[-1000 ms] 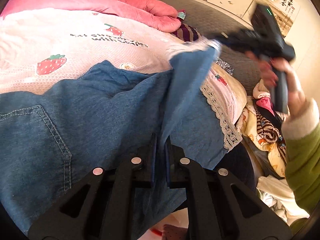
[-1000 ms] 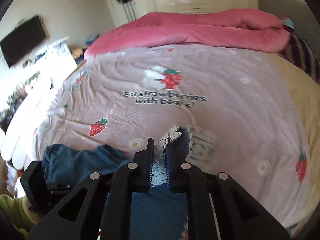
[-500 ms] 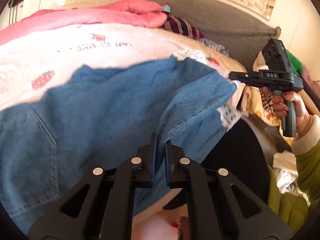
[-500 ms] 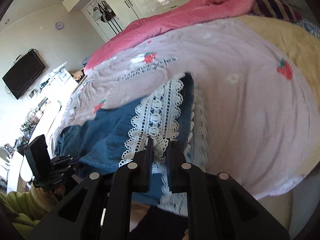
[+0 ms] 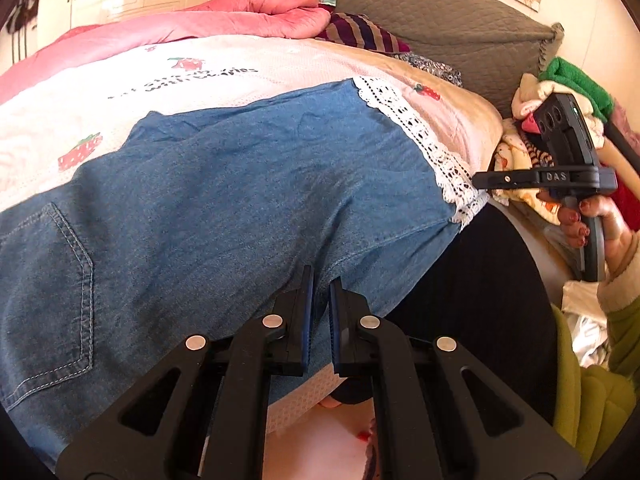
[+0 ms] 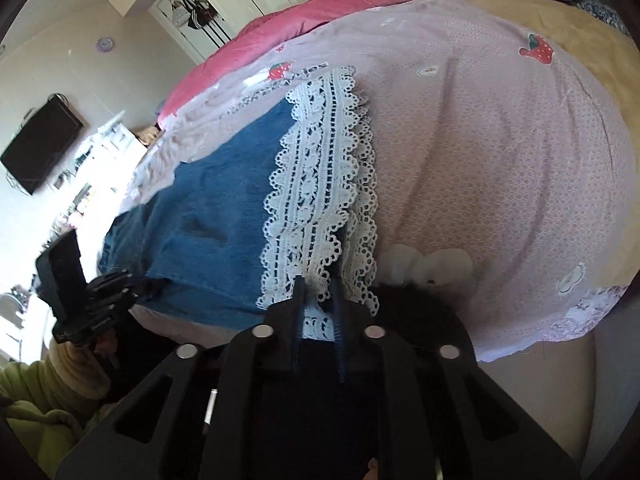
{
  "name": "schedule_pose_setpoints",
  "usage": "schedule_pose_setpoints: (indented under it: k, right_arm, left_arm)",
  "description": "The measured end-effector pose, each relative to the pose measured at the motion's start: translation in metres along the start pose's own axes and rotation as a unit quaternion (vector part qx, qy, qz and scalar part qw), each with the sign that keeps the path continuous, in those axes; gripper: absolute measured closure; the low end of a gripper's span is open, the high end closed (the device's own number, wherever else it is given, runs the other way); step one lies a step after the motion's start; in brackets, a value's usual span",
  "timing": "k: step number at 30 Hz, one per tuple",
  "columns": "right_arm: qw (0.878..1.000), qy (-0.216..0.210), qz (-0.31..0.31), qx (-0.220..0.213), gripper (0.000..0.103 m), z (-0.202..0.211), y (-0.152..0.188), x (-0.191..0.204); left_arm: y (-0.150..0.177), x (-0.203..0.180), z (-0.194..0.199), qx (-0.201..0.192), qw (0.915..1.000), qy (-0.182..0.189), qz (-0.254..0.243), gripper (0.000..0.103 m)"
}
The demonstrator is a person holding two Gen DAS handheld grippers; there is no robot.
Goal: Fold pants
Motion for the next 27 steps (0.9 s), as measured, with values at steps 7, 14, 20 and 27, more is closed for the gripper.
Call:
schedule_pose_setpoints:
  k: [7, 14, 20, 27]
  right_arm:
    - [1.0, 0.02, -0.008, 0.011, 0.096, -0.001, 0.007, -0.013]
    - [0.999, 0.038, 0.006, 0.015, 0.096, 0.006, 0.011, -0.009]
    - [0.998, 0.049, 0.002, 0.028, 0.096, 0.001, 0.014, -0.013]
    - [0.999, 0.048, -0.001, 0.01, 0.088, 0.015, 0.003, -0.004]
  left_arm:
    - [0.014, -0.008, -0.004, 0.014, 0.9985, -0.015, -0.05, 0.101]
    - [0.019, -0.007, -0.003, 0.02, 0.9976, -0.01, -0.066, 0.101]
    - [0.023, -0.006, -0.004, 0.029, 0.9967, 0.001, -0.075, 0.101]
    - [0.029, -0.011, 0.002, 0.034, 0.9952, 0.02, -0.089, 0.099]
Point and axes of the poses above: each gripper's, at about its wrist camera, not at the fingertips, and z roughly against the way its jaws point, x to its left, y to its underside, the point moved 5 cm from there along -z, roughly the way its jaws point, and after that the axes turned 1 degree about z, right-handed, at the moved point
